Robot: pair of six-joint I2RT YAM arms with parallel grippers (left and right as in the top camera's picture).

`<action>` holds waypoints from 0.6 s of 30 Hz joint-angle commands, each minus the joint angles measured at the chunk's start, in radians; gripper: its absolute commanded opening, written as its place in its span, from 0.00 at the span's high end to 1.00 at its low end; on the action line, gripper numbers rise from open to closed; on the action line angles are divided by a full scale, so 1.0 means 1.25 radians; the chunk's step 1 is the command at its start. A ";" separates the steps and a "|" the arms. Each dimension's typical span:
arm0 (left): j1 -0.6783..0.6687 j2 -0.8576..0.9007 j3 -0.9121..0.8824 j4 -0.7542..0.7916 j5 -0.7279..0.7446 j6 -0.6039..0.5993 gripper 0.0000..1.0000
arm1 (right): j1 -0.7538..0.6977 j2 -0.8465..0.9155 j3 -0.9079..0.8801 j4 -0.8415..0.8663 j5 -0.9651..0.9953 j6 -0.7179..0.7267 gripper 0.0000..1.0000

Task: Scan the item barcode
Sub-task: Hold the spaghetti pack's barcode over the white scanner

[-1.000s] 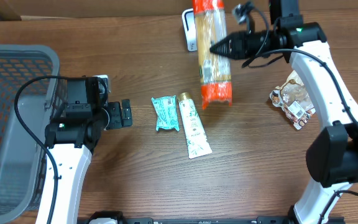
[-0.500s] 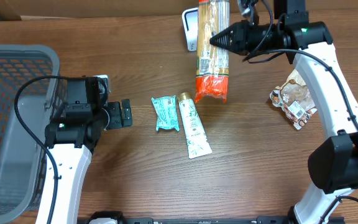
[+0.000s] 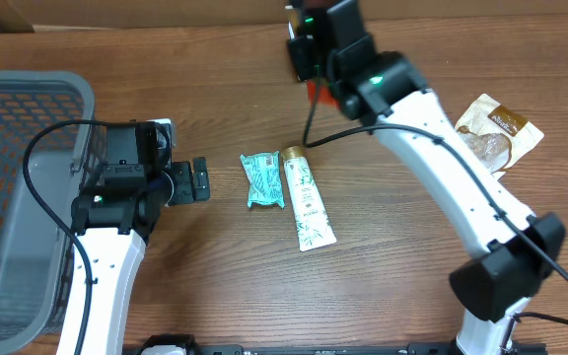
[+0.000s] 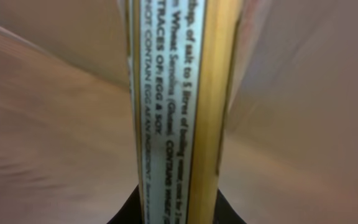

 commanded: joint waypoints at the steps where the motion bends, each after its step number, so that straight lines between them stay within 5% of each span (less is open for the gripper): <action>1: 0.004 0.004 -0.003 0.001 -0.005 0.012 0.00 | -0.006 0.045 0.040 0.073 0.177 -0.348 0.96; 9: 0.004 0.004 -0.003 0.001 -0.005 0.012 0.00 | -0.045 0.189 0.039 0.324 0.092 -0.735 0.96; 18: 0.004 0.004 -0.003 0.001 -0.005 0.012 0.00 | -0.072 0.301 0.039 0.636 0.002 -0.795 0.96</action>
